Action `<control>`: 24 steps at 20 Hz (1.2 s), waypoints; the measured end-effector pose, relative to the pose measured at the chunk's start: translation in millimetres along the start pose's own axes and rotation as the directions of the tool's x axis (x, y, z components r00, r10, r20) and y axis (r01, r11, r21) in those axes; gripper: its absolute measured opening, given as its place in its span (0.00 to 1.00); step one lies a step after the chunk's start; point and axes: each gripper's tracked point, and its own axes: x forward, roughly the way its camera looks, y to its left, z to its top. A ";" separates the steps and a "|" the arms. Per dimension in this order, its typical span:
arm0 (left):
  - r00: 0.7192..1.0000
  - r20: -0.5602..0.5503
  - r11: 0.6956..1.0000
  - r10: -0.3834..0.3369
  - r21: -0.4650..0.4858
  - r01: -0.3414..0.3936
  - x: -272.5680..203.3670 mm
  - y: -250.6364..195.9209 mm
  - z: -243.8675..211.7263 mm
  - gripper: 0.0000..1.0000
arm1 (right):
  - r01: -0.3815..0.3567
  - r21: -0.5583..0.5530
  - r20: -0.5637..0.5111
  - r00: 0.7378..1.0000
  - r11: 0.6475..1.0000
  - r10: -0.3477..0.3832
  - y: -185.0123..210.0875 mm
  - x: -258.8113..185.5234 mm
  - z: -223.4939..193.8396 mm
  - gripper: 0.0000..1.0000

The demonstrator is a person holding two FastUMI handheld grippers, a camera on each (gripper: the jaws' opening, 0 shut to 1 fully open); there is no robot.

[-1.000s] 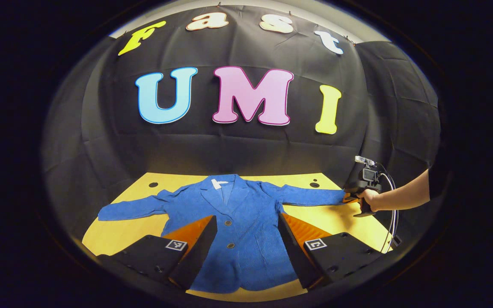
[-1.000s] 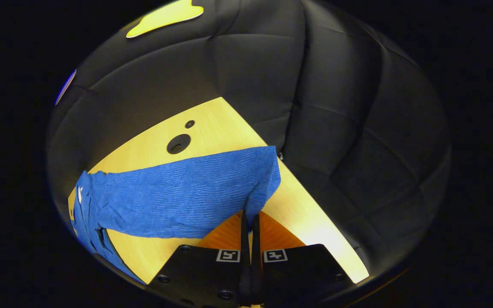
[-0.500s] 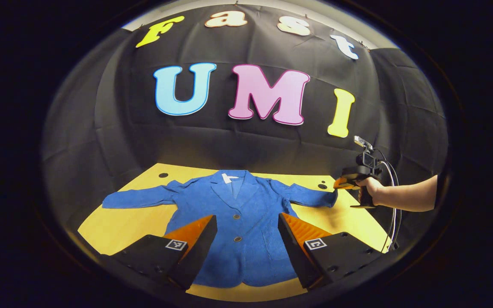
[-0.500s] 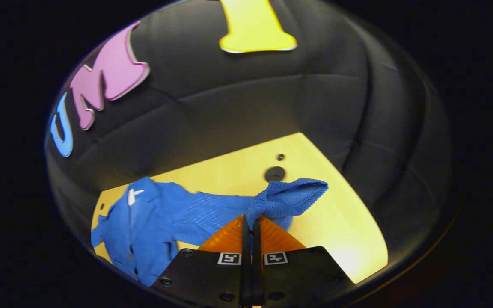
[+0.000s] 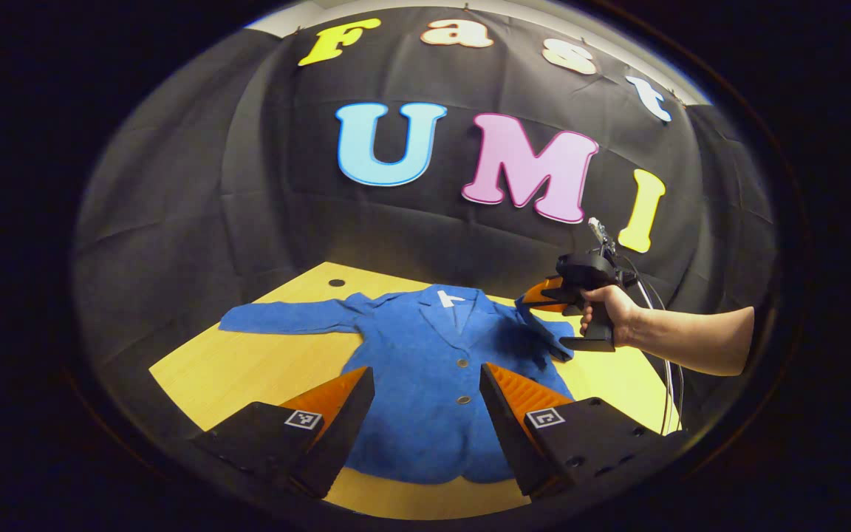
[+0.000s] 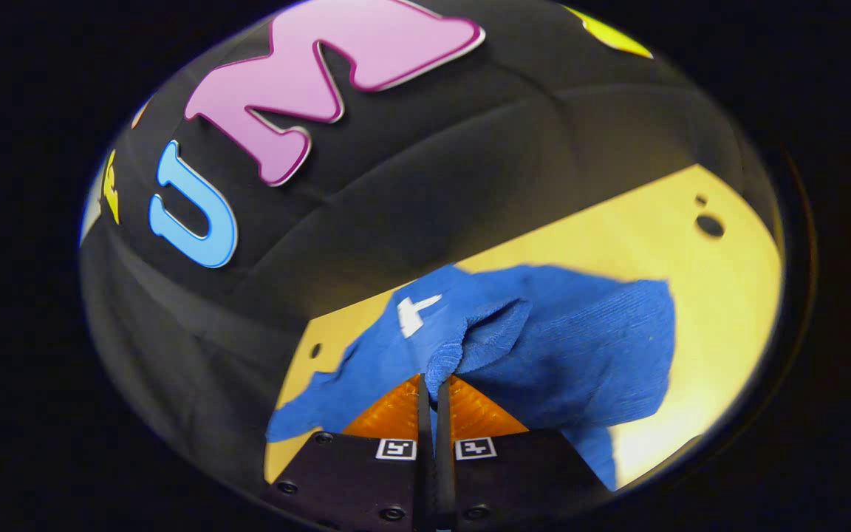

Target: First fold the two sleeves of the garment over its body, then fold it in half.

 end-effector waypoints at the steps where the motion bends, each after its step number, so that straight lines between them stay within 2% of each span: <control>1: 1.000 -0.008 1.000 0.013 -0.017 -0.013 -1.2 9.2 -2.7 0.83 | -0.037 0.024 -0.007 0.999 0.999 0.037 15.1 10.4 -13.7 0.04; 4: 0.997 -0.060 0.996 0.037 -0.078 -0.042 -4.0 34.3 -22.5 0.83 | -0.150 0.110 -0.008 0.988 0.983 0.151 54.5 33.5 -49.0 0.04; 5: 0.995 -0.093 0.994 0.037 -0.097 -0.046 -5.0 39.5 -30.2 0.82 | -0.166 0.164 -0.018 0.985 0.972 0.171 62.1 40.4 -59.8 0.04; 6: 0.993 -0.109 0.992 0.041 -0.117 -0.054 -3.3 45.7 -35.3 0.86 | -0.166 0.213 -0.025 0.984 0.963 0.175 65.2 47.8 -66.8 0.04; 8: 0.992 -0.118 0.987 0.044 -0.150 -0.062 -0.9 58.9 -41.0 0.84 | -0.162 0.270 -0.027 0.984 0.949 0.176 67.7 60.1 -79.9 0.06; 9: 0.993 -0.115 0.985 0.042 -0.163 -0.060 0.3 63.8 -41.2 0.85 | -0.170 0.284 -0.023 0.983 0.944 0.184 70.1 65.2 -82.1 0.09; 11: 0.993 -0.115 0.980 0.039 -0.188 -0.060 2.4 73.7 -42.3 0.84 | -0.185 0.295 -0.003 0.981 0.937 0.195 74.5 67.0 -86.3 0.10; 14: 0.994 -0.104 0.968 0.022 -0.248 -0.048 8.0 88.3 -39.3 0.85 | -0.195 0.305 0.018 0.980 0.932 0.199 83.8 62.6 -84.7 0.97; 17: 0.994 -0.097 0.964 0.040 -0.258 -0.064 16.1 118.2 -34.3 0.84 | -0.169 0.240 0.017 0.985 0.956 0.170 85.7 36.3 -87.4 0.97; 21: 0.989 -0.086 0.975 0.123 -0.178 -0.136 47.4 197.3 -12.3 0.84 | -0.088 0.019 0.079 0.993 0.996 0.086 74.4 -36.2 -82.7 0.97; 24: 0.973 -0.093 0.967 0.212 -0.125 -0.222 85.5 266.6 11.7 0.84 | 0.004 -0.149 0.157 0.987 0.989 0.020 62.3 -105.8 -77.3 0.97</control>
